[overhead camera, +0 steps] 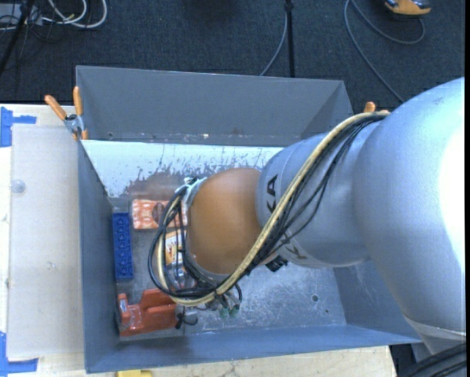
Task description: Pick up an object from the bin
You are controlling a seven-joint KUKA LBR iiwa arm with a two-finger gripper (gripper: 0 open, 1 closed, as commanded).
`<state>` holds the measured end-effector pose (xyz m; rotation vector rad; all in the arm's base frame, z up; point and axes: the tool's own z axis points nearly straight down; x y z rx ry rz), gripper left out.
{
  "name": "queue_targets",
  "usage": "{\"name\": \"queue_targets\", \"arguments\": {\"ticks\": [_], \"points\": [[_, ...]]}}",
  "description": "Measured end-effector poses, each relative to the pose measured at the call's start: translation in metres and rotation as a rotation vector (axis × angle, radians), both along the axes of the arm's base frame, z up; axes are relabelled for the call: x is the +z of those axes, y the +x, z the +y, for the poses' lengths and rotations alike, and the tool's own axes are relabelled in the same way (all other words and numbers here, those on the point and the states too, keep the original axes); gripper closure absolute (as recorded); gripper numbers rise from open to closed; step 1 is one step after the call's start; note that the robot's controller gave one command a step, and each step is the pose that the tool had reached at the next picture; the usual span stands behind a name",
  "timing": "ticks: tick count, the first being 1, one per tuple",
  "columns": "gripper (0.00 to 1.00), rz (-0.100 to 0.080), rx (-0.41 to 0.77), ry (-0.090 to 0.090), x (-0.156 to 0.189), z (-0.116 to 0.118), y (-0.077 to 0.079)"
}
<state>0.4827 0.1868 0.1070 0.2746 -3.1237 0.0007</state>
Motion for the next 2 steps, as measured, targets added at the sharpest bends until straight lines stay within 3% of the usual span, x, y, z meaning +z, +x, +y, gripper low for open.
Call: {"name": "queue_targets", "arguments": {"ticks": [1, 2], "points": [[1.0, 0.0, -0.001, 0.0, 0.0, 0.0, 0.0], [0.0, 0.002, 0.167, 0.002, -0.016, 0.006, 0.002]]}}
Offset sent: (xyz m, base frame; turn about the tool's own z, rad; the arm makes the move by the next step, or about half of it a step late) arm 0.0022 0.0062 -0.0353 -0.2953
